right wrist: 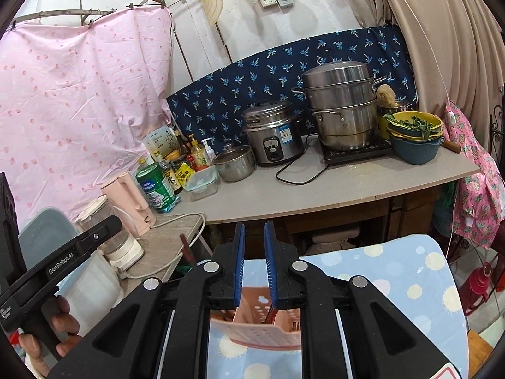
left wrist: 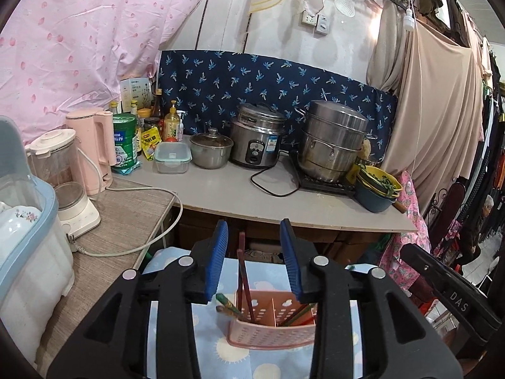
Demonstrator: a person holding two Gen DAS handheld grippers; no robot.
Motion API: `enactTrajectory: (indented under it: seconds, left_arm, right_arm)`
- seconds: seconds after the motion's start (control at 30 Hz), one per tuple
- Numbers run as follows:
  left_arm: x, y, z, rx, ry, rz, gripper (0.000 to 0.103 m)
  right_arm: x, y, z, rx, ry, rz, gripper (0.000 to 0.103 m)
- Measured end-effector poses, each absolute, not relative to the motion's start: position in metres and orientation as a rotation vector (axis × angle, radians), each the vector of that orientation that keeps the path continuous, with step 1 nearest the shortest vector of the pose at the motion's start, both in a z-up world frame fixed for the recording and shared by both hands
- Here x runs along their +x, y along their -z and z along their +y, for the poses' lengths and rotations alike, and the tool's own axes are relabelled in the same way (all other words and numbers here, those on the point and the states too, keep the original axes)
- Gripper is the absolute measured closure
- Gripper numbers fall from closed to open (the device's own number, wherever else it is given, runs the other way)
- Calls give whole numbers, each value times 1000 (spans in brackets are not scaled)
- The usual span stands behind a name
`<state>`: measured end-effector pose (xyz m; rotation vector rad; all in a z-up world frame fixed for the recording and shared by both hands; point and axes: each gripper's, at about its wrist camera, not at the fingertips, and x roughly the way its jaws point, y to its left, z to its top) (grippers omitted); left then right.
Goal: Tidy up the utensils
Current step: 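Open both tools to drop the chopsticks into the basket, then withdraw both open tools toward the last two red chopsticks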
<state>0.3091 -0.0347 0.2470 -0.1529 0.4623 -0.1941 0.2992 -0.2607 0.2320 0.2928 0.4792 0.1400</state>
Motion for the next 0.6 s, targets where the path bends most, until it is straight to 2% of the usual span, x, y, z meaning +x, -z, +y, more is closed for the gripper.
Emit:
enactTrajectory:
  seconds: [0.13,0.6]
  left_arm:
    - [288,-239,-33,-132,186,480,70]
    - [223,-172,-26,-49,119,621,70]
  right_arm:
    - [275,-224,-255,292,-166,495,85]
    - [190,-161,-227,222,-175,600,84]
